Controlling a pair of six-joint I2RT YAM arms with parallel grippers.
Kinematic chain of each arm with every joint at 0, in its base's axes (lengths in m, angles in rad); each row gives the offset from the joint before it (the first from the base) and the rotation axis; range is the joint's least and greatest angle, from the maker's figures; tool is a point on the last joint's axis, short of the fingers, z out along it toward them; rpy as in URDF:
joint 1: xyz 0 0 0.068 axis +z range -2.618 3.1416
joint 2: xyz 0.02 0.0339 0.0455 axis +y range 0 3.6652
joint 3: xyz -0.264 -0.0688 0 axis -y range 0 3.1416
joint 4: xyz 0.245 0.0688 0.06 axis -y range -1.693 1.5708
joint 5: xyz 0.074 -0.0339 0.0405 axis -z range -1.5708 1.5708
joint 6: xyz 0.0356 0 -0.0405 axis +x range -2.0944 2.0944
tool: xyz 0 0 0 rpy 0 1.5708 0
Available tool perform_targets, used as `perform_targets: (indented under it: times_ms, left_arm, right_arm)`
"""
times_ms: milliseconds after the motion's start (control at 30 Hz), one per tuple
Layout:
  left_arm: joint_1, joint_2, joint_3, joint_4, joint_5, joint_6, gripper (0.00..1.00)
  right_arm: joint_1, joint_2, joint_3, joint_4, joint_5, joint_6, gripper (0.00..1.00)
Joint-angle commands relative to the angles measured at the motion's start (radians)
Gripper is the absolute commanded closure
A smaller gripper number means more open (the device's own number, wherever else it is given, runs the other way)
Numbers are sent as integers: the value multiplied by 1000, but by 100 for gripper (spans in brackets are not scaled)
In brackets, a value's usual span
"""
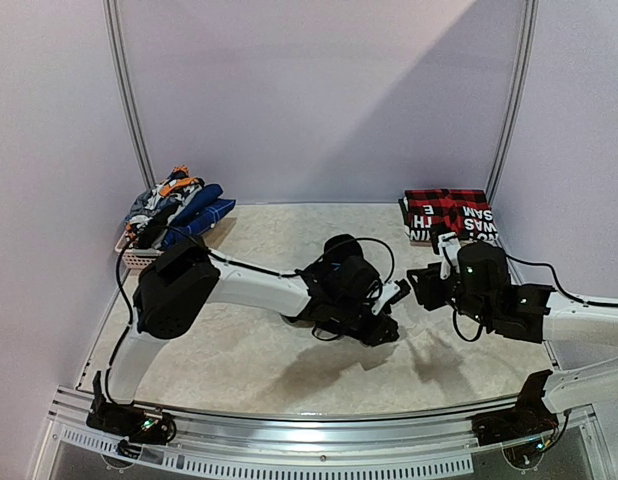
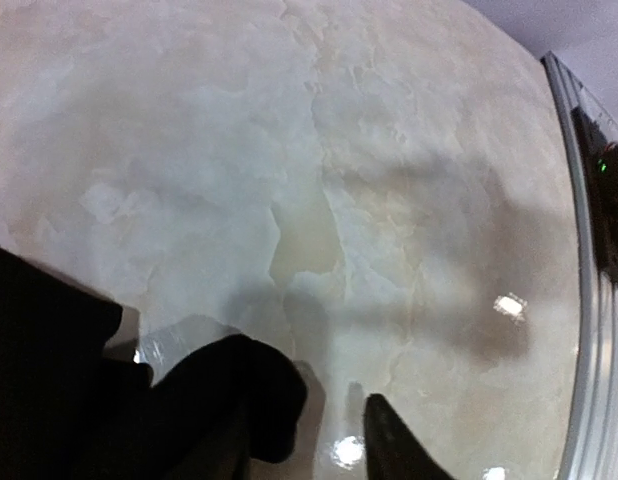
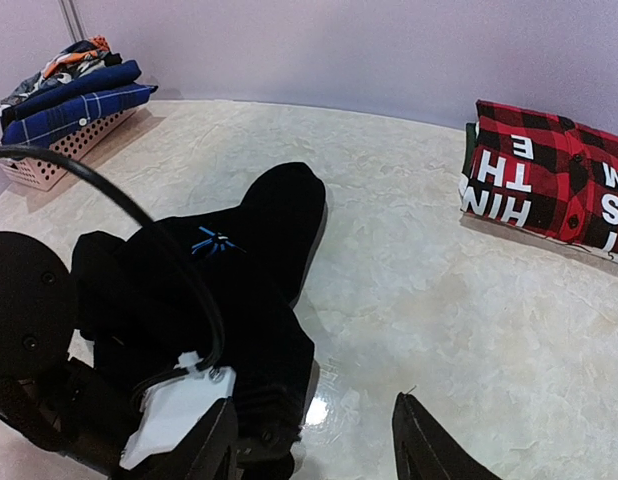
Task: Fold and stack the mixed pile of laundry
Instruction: Place the crumpled T-shirt at the center of the board, then pick up the crumpled T-shirt from the center of the board.
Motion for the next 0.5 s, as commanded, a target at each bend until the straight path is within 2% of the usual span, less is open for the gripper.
perform_targets:
  times_ms: [0, 100, 367, 467]
  left_arm:
    - [10, -115, -124, 49, -4, 39, 53]
    - [21, -193, -222, 136, -1, 45, 38]
    - [49, -368, -446, 266, 17, 44, 19]
    - [56, -420, -501, 293, 36, 43, 5]
  right_arm:
    - [3, 1, 26, 28, 9, -27, 47]
    - [4, 6, 32, 32, -14, -30, 47]
    - [4, 12, 53, 17, -67, -31, 47]
    - [3, 12, 62, 13, -78, -31, 47]
